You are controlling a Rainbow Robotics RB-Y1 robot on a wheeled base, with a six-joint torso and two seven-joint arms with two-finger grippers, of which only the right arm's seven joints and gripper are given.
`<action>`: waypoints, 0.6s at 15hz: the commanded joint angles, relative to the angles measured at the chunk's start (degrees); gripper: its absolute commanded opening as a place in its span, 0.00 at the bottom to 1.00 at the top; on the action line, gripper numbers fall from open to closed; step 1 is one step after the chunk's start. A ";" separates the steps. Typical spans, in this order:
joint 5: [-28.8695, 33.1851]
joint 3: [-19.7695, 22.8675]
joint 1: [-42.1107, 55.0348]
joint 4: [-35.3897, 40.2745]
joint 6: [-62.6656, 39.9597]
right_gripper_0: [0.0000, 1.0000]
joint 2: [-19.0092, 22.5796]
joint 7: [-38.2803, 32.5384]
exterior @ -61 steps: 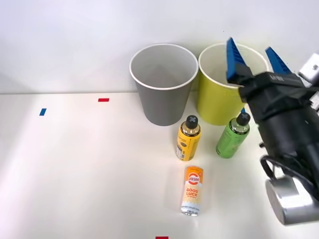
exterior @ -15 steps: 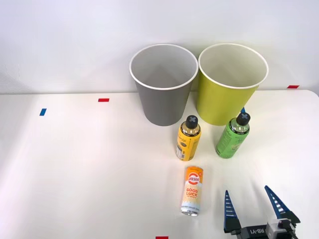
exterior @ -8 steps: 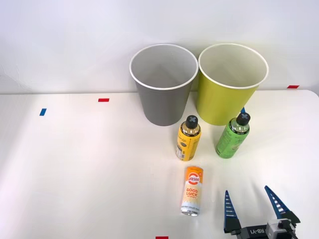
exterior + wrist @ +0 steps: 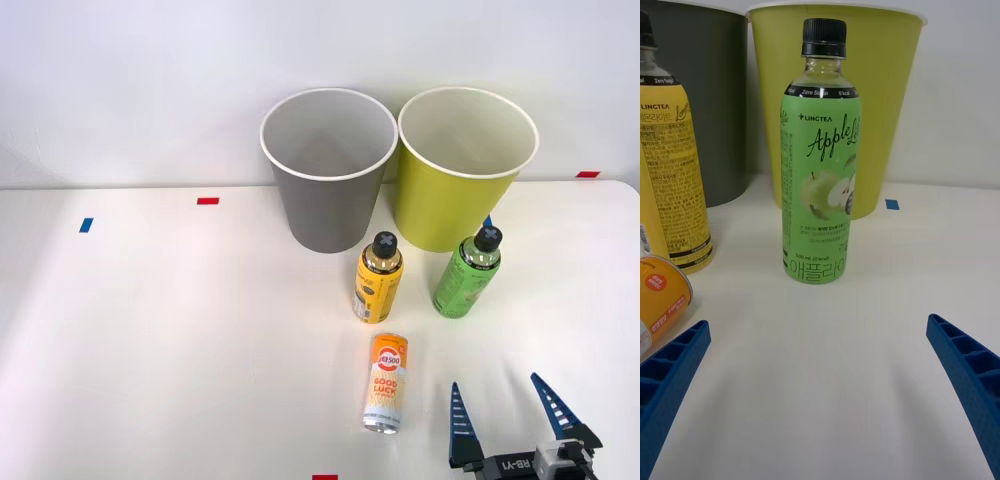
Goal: Put cans in the gray bin, plastic bottles in the light green bin
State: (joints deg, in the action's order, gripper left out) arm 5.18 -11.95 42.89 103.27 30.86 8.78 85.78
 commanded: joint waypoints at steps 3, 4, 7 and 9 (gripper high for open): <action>0.01 0.00 0.00 0.00 -0.01 1.00 0.01 0.00; 0.01 0.00 0.00 0.00 -0.01 1.00 0.01 0.00; 0.01 0.00 0.00 0.00 -0.01 1.00 0.01 0.00; 0.01 0.00 0.00 0.00 -0.01 1.00 0.01 0.00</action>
State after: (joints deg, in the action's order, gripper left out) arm 5.18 -11.95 42.89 103.27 30.86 8.79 85.78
